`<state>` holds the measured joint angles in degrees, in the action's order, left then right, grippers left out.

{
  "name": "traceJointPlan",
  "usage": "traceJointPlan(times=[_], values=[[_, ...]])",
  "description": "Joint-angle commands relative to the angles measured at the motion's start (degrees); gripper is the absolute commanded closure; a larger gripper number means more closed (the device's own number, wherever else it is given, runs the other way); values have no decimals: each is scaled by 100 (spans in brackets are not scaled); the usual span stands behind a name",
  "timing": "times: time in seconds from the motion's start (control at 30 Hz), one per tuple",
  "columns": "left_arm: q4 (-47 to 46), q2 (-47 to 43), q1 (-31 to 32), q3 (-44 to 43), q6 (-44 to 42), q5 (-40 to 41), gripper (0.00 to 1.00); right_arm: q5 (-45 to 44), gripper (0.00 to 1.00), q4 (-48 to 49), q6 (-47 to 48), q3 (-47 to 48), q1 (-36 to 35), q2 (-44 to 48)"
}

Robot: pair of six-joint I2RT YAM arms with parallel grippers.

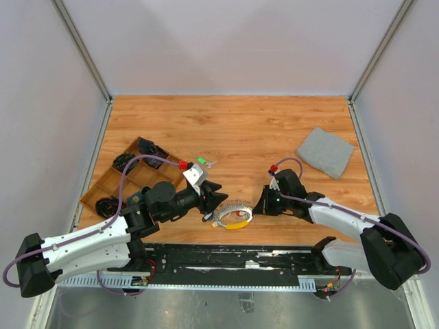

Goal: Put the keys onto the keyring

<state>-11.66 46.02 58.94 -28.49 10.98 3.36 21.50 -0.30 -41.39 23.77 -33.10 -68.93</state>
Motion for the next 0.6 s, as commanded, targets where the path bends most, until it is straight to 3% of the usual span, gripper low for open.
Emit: traceJointPlan(times=[0.0, 0.17, 0.57], values=[[-135, 10, -32, -59, 11, -37, 53, -149, 99, -81, 386, 41, 69, 461], [-84, -51, -33, -102, -7, 17, 53, -144, 99, -498, 1187, 386, 68, 1038], [-35, -242, -32, -282, -84, 229, 53, 1070, 99, -712, 2943, 1245, 67, 2366]])
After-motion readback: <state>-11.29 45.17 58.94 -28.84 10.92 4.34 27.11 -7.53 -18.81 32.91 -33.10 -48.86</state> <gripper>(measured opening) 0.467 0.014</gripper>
